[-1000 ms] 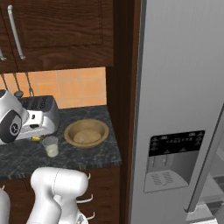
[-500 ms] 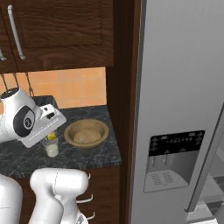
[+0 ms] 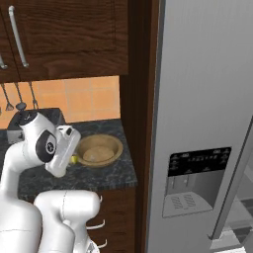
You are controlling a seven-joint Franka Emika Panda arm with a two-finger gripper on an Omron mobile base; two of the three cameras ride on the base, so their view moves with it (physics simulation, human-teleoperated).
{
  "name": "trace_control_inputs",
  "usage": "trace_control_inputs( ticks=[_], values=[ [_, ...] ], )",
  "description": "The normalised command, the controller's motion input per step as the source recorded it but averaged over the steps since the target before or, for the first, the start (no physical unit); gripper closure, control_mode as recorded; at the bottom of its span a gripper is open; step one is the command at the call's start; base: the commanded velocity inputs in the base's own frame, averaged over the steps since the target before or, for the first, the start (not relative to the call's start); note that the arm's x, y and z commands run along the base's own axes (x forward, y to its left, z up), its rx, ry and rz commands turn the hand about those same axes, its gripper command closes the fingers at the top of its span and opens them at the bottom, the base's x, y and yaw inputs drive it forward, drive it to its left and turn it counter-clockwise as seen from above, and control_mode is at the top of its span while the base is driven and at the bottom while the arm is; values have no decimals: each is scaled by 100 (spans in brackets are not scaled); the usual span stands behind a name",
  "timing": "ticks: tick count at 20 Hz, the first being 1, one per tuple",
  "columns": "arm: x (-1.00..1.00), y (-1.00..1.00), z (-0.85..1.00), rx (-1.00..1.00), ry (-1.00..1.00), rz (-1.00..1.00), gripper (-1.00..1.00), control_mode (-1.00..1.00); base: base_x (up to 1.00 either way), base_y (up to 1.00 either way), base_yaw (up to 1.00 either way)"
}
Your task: Grab a lemon wedge from the fridge and one ice cube from the ice bowl, and put them in the glass of lemonade.
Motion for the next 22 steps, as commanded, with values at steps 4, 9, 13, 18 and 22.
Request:
trace_control_inputs(
  ticks=[4,9,13,18,22],
  values=[
    [34,5,-20,-33,17,57,100,-100,0,0,0],
    [21,44,0,-39,14,41,100,-100,0,0,0],
    [18,74,0,-42,15,13,100,-100,0,0,0],
    [46,52,0,-26,4,0,100,-100,0,0,0],
    [51,12,1,-6,7,-9,100,-100,0,0,0]
  ],
)
